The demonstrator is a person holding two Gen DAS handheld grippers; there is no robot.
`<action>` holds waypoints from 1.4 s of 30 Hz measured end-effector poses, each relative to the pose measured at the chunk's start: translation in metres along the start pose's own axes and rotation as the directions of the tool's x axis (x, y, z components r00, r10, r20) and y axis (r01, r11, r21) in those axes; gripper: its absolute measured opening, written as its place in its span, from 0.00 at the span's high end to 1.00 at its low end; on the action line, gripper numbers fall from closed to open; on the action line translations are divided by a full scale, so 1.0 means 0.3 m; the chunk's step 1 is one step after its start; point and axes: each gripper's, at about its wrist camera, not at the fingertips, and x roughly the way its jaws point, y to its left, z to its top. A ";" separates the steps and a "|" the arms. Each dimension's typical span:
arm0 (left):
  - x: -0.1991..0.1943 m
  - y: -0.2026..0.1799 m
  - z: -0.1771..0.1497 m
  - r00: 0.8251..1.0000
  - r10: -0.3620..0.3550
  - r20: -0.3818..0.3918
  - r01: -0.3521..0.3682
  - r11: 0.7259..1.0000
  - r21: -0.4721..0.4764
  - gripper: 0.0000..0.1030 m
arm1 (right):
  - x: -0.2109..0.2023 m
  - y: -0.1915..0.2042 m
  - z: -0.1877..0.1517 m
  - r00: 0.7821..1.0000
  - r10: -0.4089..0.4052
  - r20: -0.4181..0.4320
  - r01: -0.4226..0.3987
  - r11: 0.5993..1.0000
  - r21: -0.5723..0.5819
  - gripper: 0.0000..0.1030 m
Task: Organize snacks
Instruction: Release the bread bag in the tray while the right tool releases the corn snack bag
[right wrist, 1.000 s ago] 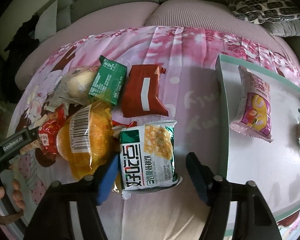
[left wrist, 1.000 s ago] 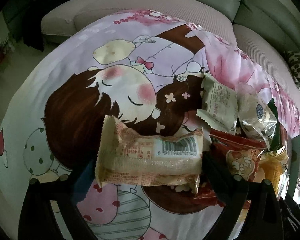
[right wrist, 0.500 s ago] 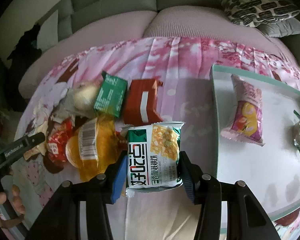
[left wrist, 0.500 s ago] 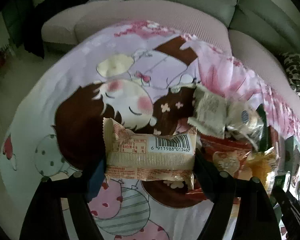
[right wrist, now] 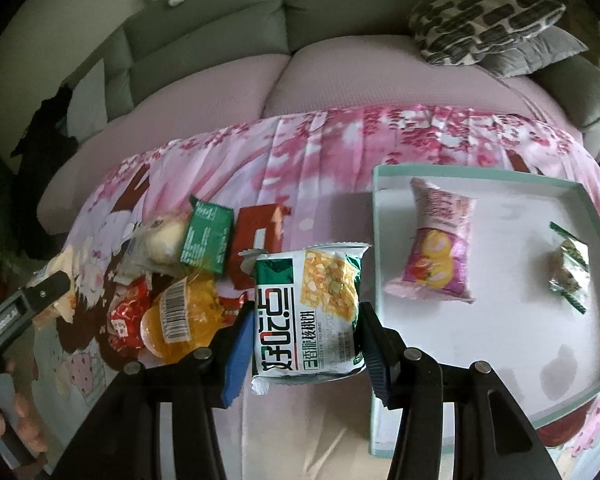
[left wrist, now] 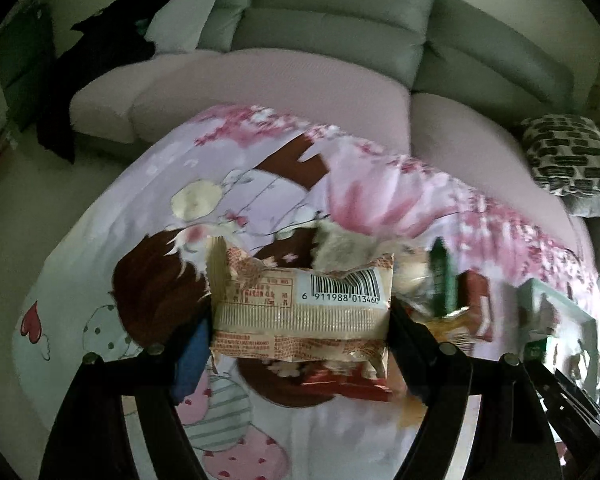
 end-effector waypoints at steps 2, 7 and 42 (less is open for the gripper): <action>-0.019 -0.037 0.002 1.000 -0.021 0.011 0.020 1.000 0.018 0.21 | -0.016 -0.023 0.004 1.000 -0.009 0.009 0.008 1.000 0.018 0.49; -0.049 -0.159 -0.009 0.997 -0.072 0.023 0.070 0.992 0.101 0.21 | -0.038 -0.094 0.014 0.999 -0.024 0.021 0.023 0.997 0.069 0.49; -0.069 -0.894 -0.338 0.944 -0.308 -0.114 0.316 0.753 0.578 0.21 | -0.209 -0.706 -0.069 0.956 -0.292 0.006 0.254 0.841 0.478 0.49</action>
